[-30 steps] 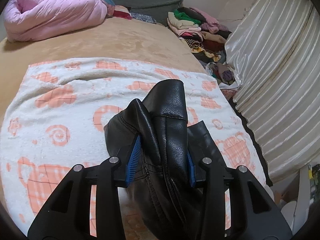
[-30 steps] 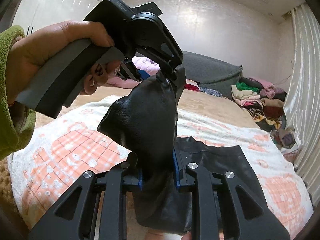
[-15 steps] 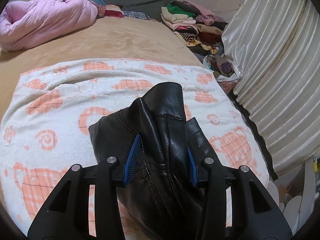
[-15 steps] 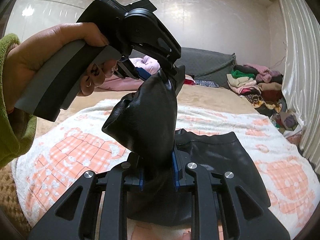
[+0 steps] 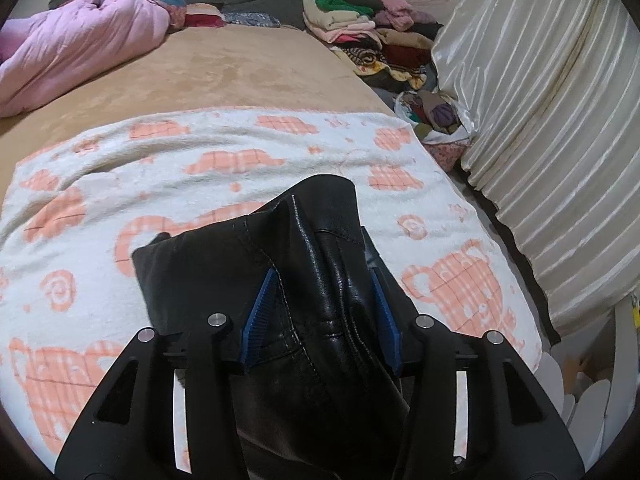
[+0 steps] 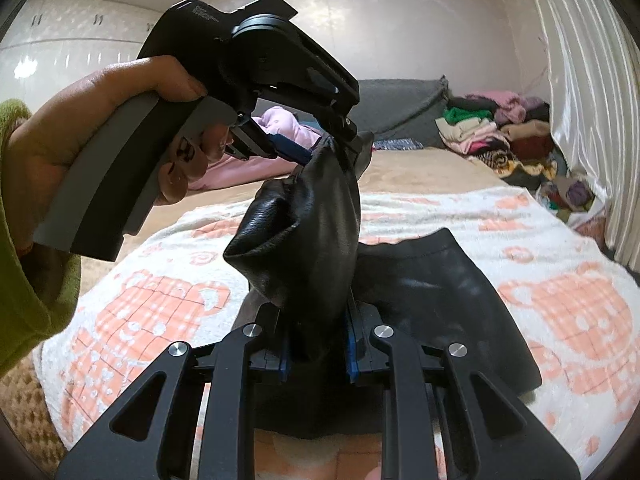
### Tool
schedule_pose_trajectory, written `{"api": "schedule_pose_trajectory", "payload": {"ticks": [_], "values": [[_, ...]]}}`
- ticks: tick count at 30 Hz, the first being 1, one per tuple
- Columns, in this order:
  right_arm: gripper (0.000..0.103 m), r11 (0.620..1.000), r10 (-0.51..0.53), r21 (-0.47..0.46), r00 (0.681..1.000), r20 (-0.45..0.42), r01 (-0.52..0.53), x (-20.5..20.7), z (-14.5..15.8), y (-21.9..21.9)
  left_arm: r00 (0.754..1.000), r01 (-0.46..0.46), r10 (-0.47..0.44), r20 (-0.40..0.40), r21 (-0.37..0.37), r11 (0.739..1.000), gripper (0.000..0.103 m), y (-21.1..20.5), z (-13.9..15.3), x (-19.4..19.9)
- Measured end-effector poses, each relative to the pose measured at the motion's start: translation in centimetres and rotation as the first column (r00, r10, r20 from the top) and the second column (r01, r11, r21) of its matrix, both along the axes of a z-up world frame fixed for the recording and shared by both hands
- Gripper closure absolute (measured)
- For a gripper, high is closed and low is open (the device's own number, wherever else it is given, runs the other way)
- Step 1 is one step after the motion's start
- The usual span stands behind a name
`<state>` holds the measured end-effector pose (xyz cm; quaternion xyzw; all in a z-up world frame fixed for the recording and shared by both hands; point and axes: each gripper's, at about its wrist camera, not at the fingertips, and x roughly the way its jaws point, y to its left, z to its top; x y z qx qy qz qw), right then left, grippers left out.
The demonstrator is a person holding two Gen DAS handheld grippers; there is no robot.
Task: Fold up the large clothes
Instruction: 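Fold the held jacket end over onto the strip with both tools and release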
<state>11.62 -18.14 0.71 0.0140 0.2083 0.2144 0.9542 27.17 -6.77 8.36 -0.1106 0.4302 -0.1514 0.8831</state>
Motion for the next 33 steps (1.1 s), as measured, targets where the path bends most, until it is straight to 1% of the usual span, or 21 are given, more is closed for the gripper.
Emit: {"api": "schedule_pose_trajectory", "payload": {"ticks": [5, 12, 16, 18, 20, 22, 24, 25, 26, 27, 28, 30, 31, 32, 33], "values": [[0.084, 0.999, -0.005, 0.039, 0.998, -0.056, 0.007, 0.7, -0.8, -1.5, 1.0, 0.018, -0.018, -0.014, 0.003, 1.0, 0.063, -1.6, -0.8, 0.7], [0.084, 0.996, -0.001, 0.09, 0.99, -0.138, 0.014, 1.4, -2.2, -2.6, 0.998, 0.035, -0.035, -0.046, 0.006, 0.999, 0.063, -3.5, -2.6, 1.7], [0.083, 0.99, -0.017, 0.133, 0.976, -0.217, 0.047, 2.4, -3.2, -3.4, 0.997, 0.037, -0.038, -0.06, -0.011, 0.999, 0.062, -4.2, -3.5, 2.3], [0.083, 0.98, -0.011, 0.188, 0.962, -0.272, 0.065, 3.0, -4.1, -4.4, 0.997, 0.037, -0.039, -0.066, -0.019, 0.999, 0.062, -4.3, -4.0, 2.6], [0.083, 0.961, 0.016, 0.265, 0.943, -0.333, 0.078, 3.6, -5.0, -5.4, 0.997, 0.045, -0.047, -0.066, -0.03, 0.999, 0.059, -4.3, -4.3, 2.7], [0.082, 0.949, 0.03, 0.304, 0.932, -0.361, 0.087, 3.9, -5.5, -5.9, 0.997, 0.04, -0.042, -0.058, -0.046, 0.998, 0.05, -3.8, -4.3, 2.4], [0.081, 0.936, 0.045, 0.339, 0.922, -0.384, 0.096, 4.1, -5.9, -6.3, 0.999, 0.018, -0.021, -0.046, -0.075, 0.997, 0.044, -2.6, -4.2, 1.7], [0.08, 0.932, 0.05, 0.348, 0.919, -0.391, 0.098, 4.2, -5.9, -6.4, 0.999, 0.0, -0.002, -0.034, -0.072, 0.997, 0.041, -1.6, -4.2, 1.2], [0.077, 0.93, 0.052, 0.353, 0.916, -0.398, 0.101, 4.2, -6.0, -6.5, 1.0, -0.016, 0.015, -0.024, -0.061, 0.998, 0.04, -0.9, -4.2, 0.7], [0.071, 0.93, 0.051, 0.353, 0.915, -0.401, 0.103, 4.2, -6.0, -6.5, 0.999, -0.054, 0.054, -0.001, -0.031, 0.998, 0.04, 0.4, -4.4, -0.3], [0.069, 0.93, 0.054, 0.354, 0.914, -0.402, 0.101, 4.3, -5.9, -6.6, 0.996, -0.092, 0.092, 0.009, 0.007, 0.996, 0.035, 1.7, -5.0, -1.3], [0.056, 0.926, 0.076, 0.367, 0.911, -0.406, 0.087, 4.3, -5.7, -6.6, 0.989, -0.145, 0.145, 0.008, 0.03, 0.989, 0.033, 3.7, -6.3, -2.8], [0.053, 0.923, 0.09, 0.376, 0.907, -0.411, 0.079, 4.5, -5.7, -6.6, 0.988, -0.155, 0.156, -0.01, 0.033, 0.987, 0.033, 4.4, -7.1, -3.3], [0.043, 0.922, 0.113, 0.382, 0.9, -0.421, 0.063, 4.8, -5.5, -6.6, 0.986, -0.163, 0.163, -0.027, 0.03, 0.986, 0.033, 5.1, -7.8, -3.7], [0.03, 0.921, 0.137, 0.386, 0.892, -0.43, 0.045, 5.0, -5.1, -6.5, 0.985, -0.166, 0.167, -0.041, 0.022, 0.986, 0.033, 5.6, -8.5, -4.0]]}}
